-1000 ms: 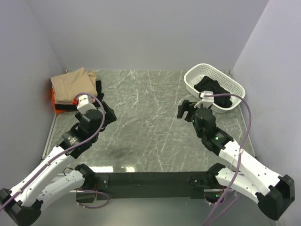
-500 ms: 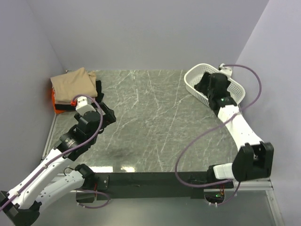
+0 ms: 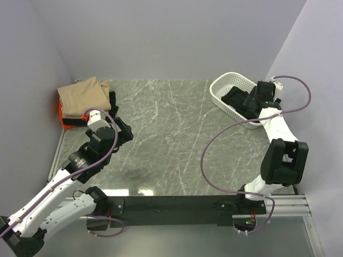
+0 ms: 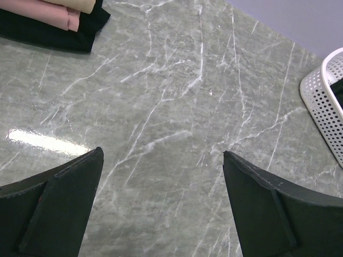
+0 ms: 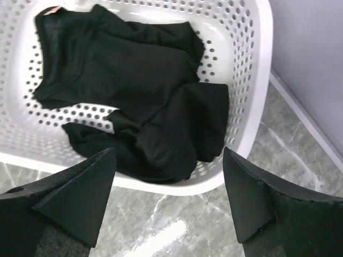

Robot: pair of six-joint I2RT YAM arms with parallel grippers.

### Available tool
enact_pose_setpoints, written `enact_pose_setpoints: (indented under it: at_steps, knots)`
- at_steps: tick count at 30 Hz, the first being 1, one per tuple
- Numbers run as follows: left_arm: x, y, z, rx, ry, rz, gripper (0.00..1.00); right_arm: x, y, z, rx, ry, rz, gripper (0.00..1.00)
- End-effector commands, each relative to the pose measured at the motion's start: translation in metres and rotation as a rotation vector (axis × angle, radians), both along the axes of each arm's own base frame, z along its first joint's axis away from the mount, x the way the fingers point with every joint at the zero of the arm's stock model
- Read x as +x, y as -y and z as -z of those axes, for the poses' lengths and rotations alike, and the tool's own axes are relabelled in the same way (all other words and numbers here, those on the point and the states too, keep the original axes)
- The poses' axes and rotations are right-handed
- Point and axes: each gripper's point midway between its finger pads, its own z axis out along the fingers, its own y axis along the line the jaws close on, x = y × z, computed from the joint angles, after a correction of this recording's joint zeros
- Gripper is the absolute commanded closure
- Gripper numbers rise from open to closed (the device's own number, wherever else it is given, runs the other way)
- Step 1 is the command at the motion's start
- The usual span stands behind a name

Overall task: Fold and stack the t-shirts
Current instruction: Grab the tshirt from the pile

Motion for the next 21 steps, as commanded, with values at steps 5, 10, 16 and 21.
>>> enact_pose_setpoints:
  at_steps: [5,10,16,21]
  knots:
    - [-0.001,0.000,-0.013,-0.022,0.033,-0.002,0.01,0.012,0.015,0.017,0.023,-0.014,0.032,0.15]
    - [-0.001,0.000,-0.014,-0.022,0.035,-0.005,0.01,0.021,0.019,0.030,0.037,-0.031,0.039,0.18]
    - [-0.003,-0.002,-0.016,-0.021,0.038,-0.011,0.01,0.029,0.025,0.030,0.039,-0.004,0.053,0.52]
    - [-0.005,-0.004,-0.016,-0.021,0.043,-0.022,0.01,0.034,0.023,-0.008,0.031,0.104,0.035,1.00]
